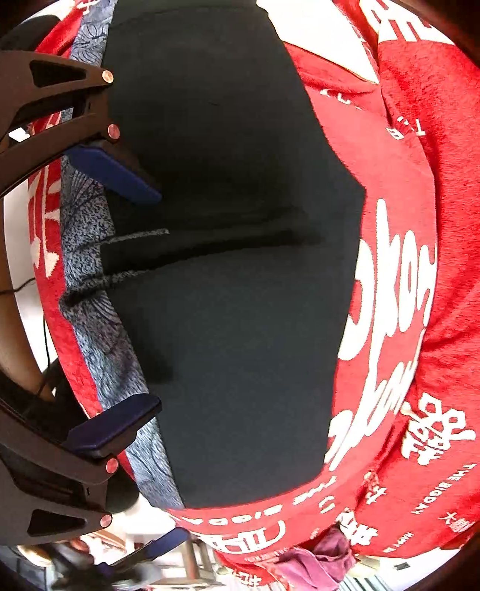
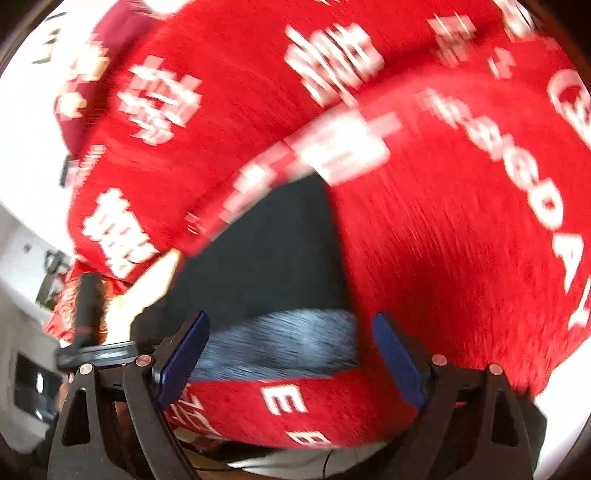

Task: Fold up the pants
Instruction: 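Fold the held leg end over onto the pants and open the right gripper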

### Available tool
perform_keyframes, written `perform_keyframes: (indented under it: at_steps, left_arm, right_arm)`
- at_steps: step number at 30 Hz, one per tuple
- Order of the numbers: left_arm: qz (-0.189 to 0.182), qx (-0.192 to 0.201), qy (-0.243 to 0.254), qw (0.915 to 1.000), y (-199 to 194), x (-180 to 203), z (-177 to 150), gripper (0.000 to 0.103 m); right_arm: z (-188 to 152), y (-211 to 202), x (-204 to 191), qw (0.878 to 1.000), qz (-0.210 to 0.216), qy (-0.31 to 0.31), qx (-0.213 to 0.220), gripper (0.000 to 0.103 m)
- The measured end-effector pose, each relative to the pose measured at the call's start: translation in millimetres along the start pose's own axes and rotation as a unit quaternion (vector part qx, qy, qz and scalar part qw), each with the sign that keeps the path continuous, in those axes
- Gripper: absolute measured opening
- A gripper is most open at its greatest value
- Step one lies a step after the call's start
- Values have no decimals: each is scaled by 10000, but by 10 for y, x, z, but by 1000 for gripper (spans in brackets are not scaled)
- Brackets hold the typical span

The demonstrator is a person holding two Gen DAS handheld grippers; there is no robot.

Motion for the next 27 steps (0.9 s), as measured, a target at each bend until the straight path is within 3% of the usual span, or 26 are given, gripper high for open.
perform_keyframes:
  at_steps: [3,4,6,8,12,14,16,19,21,22,25,27]
  left_arm:
    - [215,-131,-36,9997,109,-39,-10,103]
    - [271,-206,-68,9994,168,-61,-23,103]
    - [237,-205,-133,9994,176,-72,-46,103]
    - [286,-151,-140,9994,95,-55,-28,103]
    - [180,273,-155,9993,-149,17,91,103]
    - [149,361,-114,9992,-181,75,143,103]
    - [147,215,-62,9996,-61,125,165,103]
    - [431,-246,-222,9985,282,67,112,103]
    - [419,-59,-241,9988,277,72,113,103]
    - [460,-83,-201,9987,278,82,114,103]
    - [430,-88,-249,9987,289,62,117,103]
    - [439,-61,-240,9987,289,72,120,103]
  right_arm:
    - [-14,159,-360,9967,183,-750,-251,92]
    - [-44,274,-425,9946,80,-944,-417,92]
    - [-149,548,-344,9885,-534,-1132,-851,92]
    - [-248,667,-208,9838,-778,-1126,-1154,92]
    - [-276,515,-349,9760,-884,-1620,-1158,96]
    - [-178,337,-447,9715,-953,-1994,-857,96]
    - [1,268,-467,9644,-1117,-2311,-642,96]
    - [290,391,-494,9499,-1300,-2781,-592,96]
    - [477,598,-577,9426,-1247,-3016,-703,96]
    - [525,722,-607,9415,-1024,-3100,-841,96]
    - [592,1069,-581,9462,-472,-2906,-1342,95]
    - [563,1364,-374,9432,-730,-2704,-1787,95]
Point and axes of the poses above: each gripper's, at about its wrist camera, not at the fingertips, and y roughly the way its jaws point, x to its right, z to its top, the point moved 5 cm from there along y, roughly the way its jaws point, and after that the axes turned 1 degree about z, right-handed, at the moved point
